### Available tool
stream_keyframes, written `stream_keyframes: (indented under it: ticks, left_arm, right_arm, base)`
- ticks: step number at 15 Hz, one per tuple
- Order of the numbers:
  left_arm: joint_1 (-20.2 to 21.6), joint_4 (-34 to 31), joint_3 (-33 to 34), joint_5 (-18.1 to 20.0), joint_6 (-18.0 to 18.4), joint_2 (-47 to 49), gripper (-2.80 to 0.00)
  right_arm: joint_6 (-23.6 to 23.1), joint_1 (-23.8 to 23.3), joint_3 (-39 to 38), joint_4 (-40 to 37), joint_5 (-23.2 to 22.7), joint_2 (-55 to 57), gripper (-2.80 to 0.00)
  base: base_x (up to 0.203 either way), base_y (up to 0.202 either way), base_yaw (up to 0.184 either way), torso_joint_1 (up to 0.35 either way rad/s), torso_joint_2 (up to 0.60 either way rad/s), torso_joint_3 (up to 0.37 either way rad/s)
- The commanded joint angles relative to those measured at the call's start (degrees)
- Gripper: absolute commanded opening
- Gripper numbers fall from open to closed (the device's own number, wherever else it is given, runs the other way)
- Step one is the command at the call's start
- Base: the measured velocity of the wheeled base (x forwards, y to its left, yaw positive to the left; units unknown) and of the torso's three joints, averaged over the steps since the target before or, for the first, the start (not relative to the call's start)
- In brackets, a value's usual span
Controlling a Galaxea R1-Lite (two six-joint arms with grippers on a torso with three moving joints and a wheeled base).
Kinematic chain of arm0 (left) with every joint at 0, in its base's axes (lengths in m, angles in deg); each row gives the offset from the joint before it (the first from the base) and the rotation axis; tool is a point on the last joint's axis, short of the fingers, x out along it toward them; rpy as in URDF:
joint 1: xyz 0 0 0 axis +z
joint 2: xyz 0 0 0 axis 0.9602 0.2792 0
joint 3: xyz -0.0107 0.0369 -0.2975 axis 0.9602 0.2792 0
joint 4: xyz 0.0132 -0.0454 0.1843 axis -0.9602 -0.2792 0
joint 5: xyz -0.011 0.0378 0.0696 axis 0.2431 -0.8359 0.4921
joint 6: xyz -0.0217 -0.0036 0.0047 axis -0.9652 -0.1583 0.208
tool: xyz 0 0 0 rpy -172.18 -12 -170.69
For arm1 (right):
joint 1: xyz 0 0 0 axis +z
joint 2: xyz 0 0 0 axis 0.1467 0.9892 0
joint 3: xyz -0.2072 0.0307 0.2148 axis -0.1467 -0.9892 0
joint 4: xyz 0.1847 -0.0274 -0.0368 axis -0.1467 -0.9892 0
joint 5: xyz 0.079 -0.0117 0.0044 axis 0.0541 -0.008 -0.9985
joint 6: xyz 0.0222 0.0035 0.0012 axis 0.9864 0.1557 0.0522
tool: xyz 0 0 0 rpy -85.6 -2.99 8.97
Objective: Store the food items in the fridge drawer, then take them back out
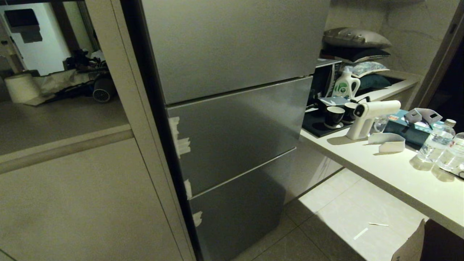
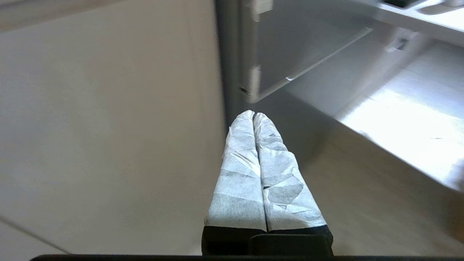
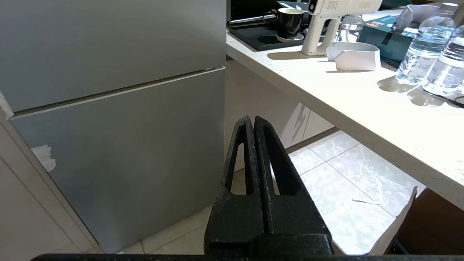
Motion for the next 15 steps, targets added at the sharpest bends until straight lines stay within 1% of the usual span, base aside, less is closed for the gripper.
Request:
stream_keyframes:
  ticks: [1,3,5,7,8,10,11,12,14,15]
  left_arm:
    - [-0.14,3.04,-4.3,2.84,-2.24,21.42,-2.8]
    - [-0.19,9.42,-7.39,5.86,-5.11,37.45,-2.8]
    - [-0.22,17.83,-10.93,7.77,-7.26,53.09,-2.8]
    - [-0.45,24.97,-16.04,8.19,-9.34,65.63,-2.8]
    - [-0.72,27.51,-20.23,7.5,-11.14,71.11,-2.8]
    - [-1.28,31.26,-29.42,4.52,-16.46,78.43,-2.8]
    - [-1.43,32.71,-31.86,3.06,-19.29,80.27,-2.8]
    - [-1.49,33.32,-32.23,2.45,-20.03,80.71,-2.8]
    - [-1.49,34.2,-32.72,2.45,-20.86,82.74,-2.8]
    - [-1.52,35.45,-32.93,2.46,-22.14,84.16,-2.8]
  right_arm:
    - [-0.02,-0.02,-1.76,0.05,-0.02,0.02,-2.8]
    - [-0.02,-0.03,-1.76,0.05,-0.02,0.03,-2.8]
    - [-0.02,-0.05,-1.76,0.05,0.06,0.07,-2.8]
    - [-0.02,0.02,-1.76,0.05,-0.02,0.09,-2.8]
    - [-0.02,-0.03,-1.76,0.05,-0.02,0.07,-2.8]
    - [-0.02,0.0,-1.76,0.05,0.01,0.05,-2.8]
    - [-0.02,0.02,-1.76,0.05,-0.02,0.11,-2.8]
    - [-0.02,-0.05,-1.76,0.05,-0.02,0.11,-2.8]
    - [-0.02,-0.05,-1.76,0.05,-0.02,0.1,-2.8]
    - [-0.02,0.04,-1.76,0.05,-0.02,0.02,-2.8]
  base:
    - [0.0,0.0,0.0,0.0,0.0,0.0]
    - [0.0,0.0,0.0,0.0,0.0,0.0]
    - [0.0,0.0,0.0,0.0,0.0,0.0]
    - [0.0,0.0,0.0,0.0,0.0,0.0]
    - [0.0,0.0,0.0,0.0,0.0,0.0]
    - [0.0,0.0,0.0,0.0,0.0,0.0]
    - [0.0,0.0,0.0,0.0,0.0,0.0]
    - [0.0,0.0,0.0,0.0,0.0,0.0]
    - [0.0,0.0,0.0,0.0,0.0,0.0]
    - [0.0,0.0,0.0,0.0,0.0,0.0]
